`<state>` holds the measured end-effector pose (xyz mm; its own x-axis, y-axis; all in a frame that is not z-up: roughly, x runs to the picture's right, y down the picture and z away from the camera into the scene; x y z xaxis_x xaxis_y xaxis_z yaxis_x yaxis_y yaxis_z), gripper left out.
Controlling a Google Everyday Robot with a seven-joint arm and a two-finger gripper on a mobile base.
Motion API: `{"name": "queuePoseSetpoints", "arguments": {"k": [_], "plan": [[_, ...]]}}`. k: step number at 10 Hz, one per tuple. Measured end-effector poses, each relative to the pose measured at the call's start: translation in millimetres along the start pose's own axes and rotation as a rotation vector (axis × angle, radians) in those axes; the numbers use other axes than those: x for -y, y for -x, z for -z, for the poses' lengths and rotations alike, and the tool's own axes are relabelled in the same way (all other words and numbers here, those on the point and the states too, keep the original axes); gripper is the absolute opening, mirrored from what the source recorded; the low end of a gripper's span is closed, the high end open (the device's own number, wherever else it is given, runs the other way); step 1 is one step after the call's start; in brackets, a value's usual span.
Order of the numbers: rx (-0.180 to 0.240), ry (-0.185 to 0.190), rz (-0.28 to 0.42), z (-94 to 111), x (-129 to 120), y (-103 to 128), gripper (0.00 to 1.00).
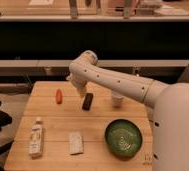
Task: Drag the pepper across the table
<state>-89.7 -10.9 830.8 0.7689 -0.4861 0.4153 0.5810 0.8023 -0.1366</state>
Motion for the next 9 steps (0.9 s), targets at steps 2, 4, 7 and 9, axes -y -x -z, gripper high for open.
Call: {"name": "queuePoseSetpoints", "arguments": {"k": [2, 4, 7, 9], "plan": [[0.019, -0.006, 0.003, -9, 3, 2, 0.80], [0.042, -0.007, 0.007, -22, 7, 7, 0.80], [0.062, -0.003, 0.012, -34, 11, 8, 0.80], [0.072, 0.003, 0.018, -42, 14, 10, 0.80]]}}
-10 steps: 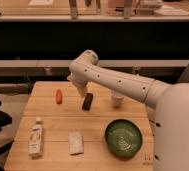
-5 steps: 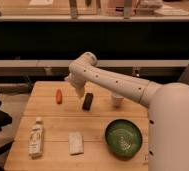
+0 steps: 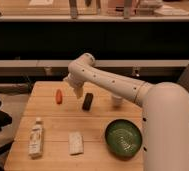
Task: Drag the pepper across the table
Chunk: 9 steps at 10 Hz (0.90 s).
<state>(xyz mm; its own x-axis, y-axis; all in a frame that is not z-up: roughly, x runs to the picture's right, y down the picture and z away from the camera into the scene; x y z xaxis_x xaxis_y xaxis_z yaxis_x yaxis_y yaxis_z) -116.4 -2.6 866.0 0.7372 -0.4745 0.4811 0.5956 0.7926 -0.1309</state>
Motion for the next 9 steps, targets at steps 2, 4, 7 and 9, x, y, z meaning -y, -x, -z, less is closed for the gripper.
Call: {"name": "queuePoseSetpoints", "arguments": {"k": [2, 4, 7, 9], "plan": [[0.013, 0.007, 0.012, -9, 4, 4, 0.80], [0.018, 0.016, 0.021, -15, 6, 4, 0.80], [0.030, 0.038, 0.046, -26, 11, 7, 0.80], [0.036, 0.052, 0.062, -33, 14, 10, 0.80]]}}
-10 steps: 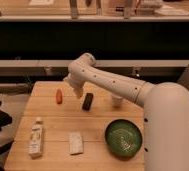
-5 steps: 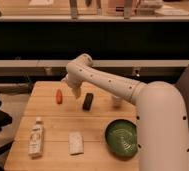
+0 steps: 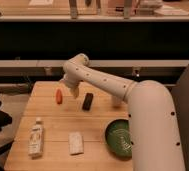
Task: Drag the pepper across the table
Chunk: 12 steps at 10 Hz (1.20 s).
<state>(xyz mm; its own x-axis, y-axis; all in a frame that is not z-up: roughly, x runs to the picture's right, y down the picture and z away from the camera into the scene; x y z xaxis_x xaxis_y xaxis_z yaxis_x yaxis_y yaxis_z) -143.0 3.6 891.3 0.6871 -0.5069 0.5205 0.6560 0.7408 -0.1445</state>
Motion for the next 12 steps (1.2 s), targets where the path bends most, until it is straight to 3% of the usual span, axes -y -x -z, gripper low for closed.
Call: {"name": "queuePoseSetpoints", "arguments": {"k": [5, 12], "plan": [[0.021, 0.049, 0.054, -16, 10, 2, 0.80], [0.038, 0.146, 0.150, -42, 16, 8, 0.80]]}}
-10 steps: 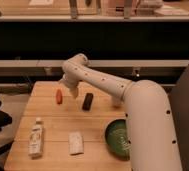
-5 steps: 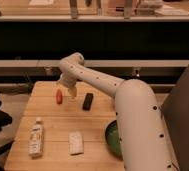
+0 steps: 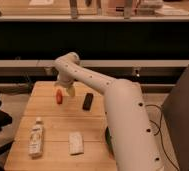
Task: Drag the pepper across the table
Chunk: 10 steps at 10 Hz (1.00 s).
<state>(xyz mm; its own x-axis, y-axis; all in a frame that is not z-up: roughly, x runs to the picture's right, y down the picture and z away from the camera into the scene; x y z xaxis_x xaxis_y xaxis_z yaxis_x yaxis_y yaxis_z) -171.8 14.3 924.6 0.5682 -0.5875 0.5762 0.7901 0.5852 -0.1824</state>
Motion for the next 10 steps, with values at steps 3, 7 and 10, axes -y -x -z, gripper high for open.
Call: {"name": "queuePoseSetpoints", "arguments": {"k": [3, 7, 10], "plan": [[0.017, 0.021, 0.029, -12, -1, 5, 0.80], [0.046, 0.039, 0.052, -19, -3, 4, 0.80], [0.043, 0.049, 0.063, -23, -6, 4, 0.80]]}}
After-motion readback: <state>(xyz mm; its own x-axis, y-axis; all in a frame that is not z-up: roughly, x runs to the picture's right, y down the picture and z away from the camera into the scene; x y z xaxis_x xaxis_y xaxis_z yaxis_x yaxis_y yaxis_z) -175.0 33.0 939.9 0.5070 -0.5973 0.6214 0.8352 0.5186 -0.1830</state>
